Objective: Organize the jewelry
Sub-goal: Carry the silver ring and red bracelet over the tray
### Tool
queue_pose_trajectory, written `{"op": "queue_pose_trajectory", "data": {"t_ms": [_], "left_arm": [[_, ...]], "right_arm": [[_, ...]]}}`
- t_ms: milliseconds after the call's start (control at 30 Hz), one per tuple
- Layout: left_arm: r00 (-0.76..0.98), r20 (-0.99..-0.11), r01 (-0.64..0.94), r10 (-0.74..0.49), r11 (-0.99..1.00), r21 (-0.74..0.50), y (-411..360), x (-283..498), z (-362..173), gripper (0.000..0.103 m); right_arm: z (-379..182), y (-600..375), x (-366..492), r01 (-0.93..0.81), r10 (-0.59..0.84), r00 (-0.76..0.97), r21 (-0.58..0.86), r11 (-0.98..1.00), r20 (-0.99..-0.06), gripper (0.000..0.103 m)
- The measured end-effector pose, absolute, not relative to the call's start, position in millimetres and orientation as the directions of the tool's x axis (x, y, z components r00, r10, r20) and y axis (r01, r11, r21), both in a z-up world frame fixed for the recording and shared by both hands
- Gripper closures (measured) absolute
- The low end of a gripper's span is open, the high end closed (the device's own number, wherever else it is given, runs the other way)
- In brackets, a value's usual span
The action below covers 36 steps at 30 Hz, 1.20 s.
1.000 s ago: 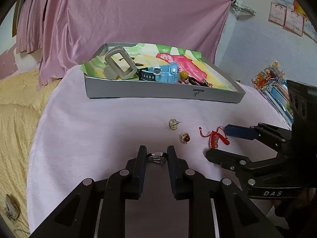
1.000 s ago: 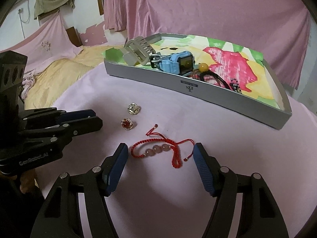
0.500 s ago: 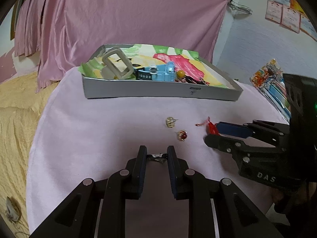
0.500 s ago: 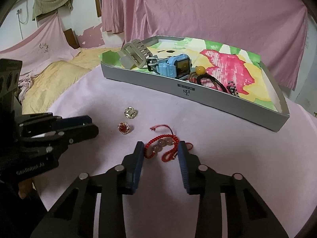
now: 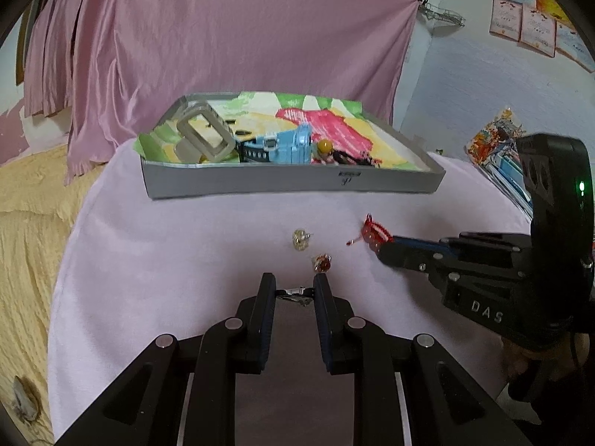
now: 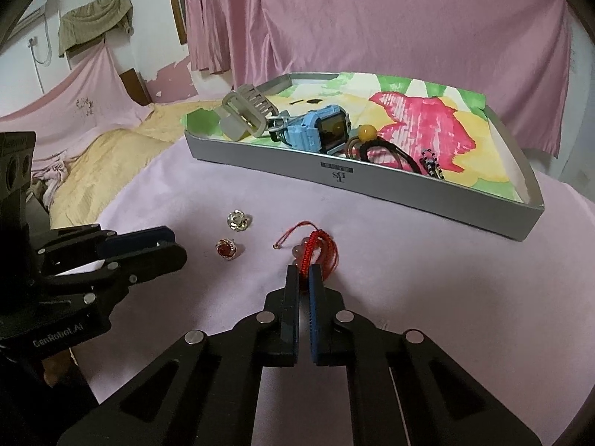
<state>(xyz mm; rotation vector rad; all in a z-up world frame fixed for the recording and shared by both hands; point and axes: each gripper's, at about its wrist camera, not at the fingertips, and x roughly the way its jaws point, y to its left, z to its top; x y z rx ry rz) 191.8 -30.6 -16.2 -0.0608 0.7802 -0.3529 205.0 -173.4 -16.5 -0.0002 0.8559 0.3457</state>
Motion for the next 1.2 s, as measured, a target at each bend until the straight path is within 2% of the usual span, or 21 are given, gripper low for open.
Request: {"op": "queue_pose_trajectory", "data": {"t_ms": [567, 800, 933, 1200], "left_arm": [[0.741, -0.577, 0.323, -0.344, 0.936, -0.142, -69, 225, 26, 0.083], [0.761, -0.496, 0.352, -0.418, 0.909, -0.224, -91, 255, 42, 0.083], [0.74, -0.523, 0.358, -0.423, 0.906, -0.226, -109, 278, 39, 0.083], [0.644, -0.647, 0.331, -0.407, 0.912, -0.244, -135, 315, 14, 0.083]], "right_arm": [[20, -219, 199, -0.251, 0.268, 0.745, 0.116, 0.961, -0.611, 0.099], [41, -246, 218, -0.216, 0.241, 0.816, 0.109, 0.97, -0.526, 0.099], [40, -263, 236, -0.181, 0.222, 0.823, 0.129, 0.975, -0.522, 0.099], [14, -286, 268, -0.105, 0.215, 0.771, 0.213, 0.971, -0.6, 0.099]]}}
